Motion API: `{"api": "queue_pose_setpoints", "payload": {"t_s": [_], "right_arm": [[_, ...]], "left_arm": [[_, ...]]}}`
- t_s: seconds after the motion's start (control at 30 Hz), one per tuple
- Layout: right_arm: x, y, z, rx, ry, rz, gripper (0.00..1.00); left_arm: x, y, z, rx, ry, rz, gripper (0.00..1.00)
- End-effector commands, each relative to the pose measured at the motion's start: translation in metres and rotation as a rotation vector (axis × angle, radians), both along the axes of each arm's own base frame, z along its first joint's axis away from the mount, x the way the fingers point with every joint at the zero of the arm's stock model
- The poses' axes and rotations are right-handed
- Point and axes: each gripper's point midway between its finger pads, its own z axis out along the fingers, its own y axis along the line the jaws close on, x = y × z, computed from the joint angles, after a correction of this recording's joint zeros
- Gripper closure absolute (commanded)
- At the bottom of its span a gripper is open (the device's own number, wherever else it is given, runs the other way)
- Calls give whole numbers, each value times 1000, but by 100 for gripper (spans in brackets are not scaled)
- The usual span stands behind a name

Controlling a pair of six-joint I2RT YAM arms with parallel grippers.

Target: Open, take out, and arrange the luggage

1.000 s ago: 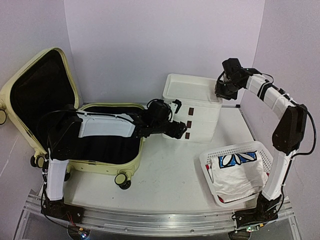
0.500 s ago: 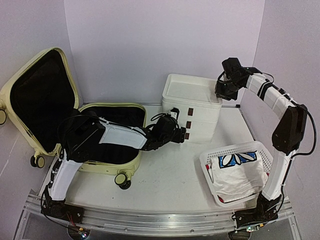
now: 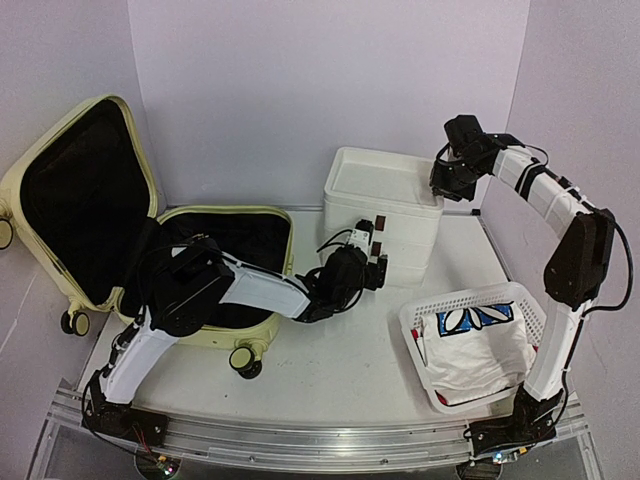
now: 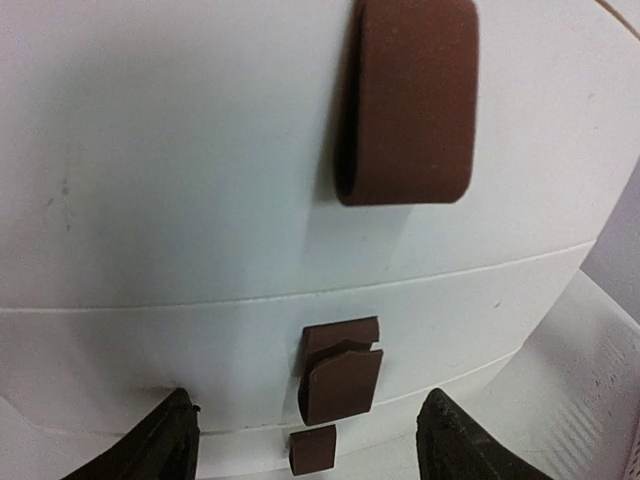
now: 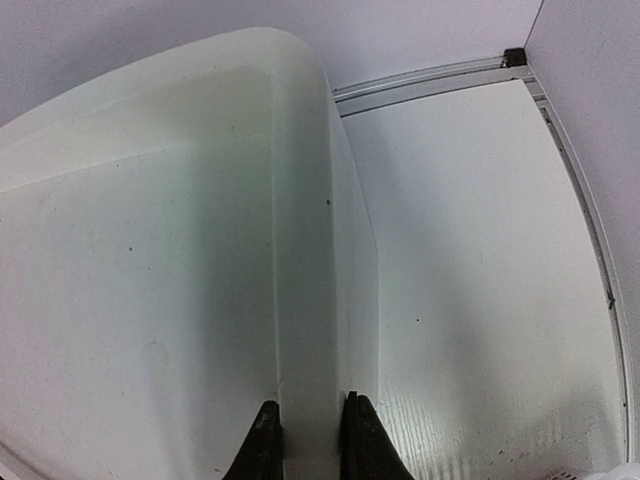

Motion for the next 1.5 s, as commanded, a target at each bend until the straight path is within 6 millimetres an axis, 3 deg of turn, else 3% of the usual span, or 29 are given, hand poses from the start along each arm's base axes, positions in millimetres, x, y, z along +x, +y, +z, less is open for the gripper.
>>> {"api": "queue_pose_setpoints", "payload": {"t_s": [0.0,0.37,0.6,0.83,0.93,1.03,1.33,1.47], "right_arm": [[-7,36,47,225,-65,54,100],[-11,36,47,228,-62,58,100],[-11,36,46,225,-58,60,100],[-8,36,42,227,-53,48,100],[-6,33,41,217,-56,31,100],[-2,26,42,185,-73,1,100],[16,19,47,142,-117,-48,100],[21,16,48,162,-137,-92,100]], "left_arm": [[20,1,31,-53,-106,96,31],[31,-8,43,-38,-180,122,45],[28,-12,56,-36,-215,85,55],[25,-11,59,-12,-228,67,81],[19,-9,63,-15,-219,48,99],[8,0,64,-39,-175,29,100],[-59,40,71,-49,-22,-163,100],[-81,45,69,-57,72,-246,100]]}}
